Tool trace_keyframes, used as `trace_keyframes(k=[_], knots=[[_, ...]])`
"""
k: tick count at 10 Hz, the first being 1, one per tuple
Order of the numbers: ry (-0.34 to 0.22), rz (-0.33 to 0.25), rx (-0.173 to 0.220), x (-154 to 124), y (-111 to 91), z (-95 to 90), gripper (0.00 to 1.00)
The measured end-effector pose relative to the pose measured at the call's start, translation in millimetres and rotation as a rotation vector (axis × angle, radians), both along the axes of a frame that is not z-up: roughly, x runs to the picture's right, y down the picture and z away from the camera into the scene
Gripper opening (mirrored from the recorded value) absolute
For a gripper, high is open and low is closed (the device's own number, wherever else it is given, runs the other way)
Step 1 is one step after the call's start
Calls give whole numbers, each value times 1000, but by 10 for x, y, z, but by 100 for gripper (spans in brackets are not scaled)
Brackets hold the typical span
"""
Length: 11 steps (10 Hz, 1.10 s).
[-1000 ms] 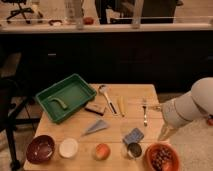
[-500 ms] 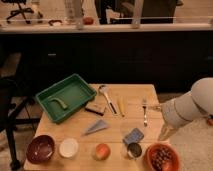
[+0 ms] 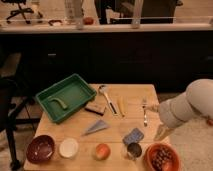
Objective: Place apple in table surface
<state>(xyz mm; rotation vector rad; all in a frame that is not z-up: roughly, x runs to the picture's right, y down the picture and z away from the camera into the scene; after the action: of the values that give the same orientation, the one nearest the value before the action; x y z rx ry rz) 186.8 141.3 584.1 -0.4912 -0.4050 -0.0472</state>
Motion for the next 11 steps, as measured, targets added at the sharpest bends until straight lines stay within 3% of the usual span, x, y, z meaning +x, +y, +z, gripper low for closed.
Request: trace_keyframes(k=[4, 5, 7, 9, 11], knots=[[-54, -17, 11, -775, 34, -66, 80], [-82, -15, 1, -943, 73, -110, 80], [-186, -2, -58, -1302, 245, -246, 80], [-260, 21, -102, -1446, 419, -387, 80], [-281, 39, -110, -1618, 570, -485, 80]])
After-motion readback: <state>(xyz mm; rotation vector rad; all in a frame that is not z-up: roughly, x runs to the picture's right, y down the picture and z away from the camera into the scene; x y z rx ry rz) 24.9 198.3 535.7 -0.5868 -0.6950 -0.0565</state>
